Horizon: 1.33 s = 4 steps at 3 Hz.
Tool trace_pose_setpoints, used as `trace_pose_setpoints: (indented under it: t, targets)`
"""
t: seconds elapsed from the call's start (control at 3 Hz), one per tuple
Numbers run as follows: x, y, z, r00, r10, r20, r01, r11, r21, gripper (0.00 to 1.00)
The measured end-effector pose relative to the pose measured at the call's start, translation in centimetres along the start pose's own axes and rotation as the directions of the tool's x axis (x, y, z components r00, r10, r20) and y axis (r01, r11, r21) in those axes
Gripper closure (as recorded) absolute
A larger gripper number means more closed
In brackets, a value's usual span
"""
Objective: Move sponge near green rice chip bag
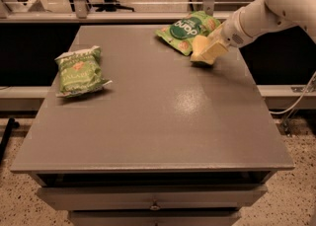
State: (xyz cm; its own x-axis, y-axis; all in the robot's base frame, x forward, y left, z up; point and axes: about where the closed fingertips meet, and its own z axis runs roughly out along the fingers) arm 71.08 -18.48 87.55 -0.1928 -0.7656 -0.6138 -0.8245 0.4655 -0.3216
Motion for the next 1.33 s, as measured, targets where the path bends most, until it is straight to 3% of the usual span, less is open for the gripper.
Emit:
trace_pose_setpoints:
  t: [1.0, 1.33]
  targets:
    - [0.08, -1.17, 0.42, 1.000, -0.009, 0.007, 0.009, 0.9999, 0.008, 0.07]
    - [0.24, -1.24, 0.15, 1.000, -0.012, 0.005, 0.012, 0.9999, 0.012, 0.00]
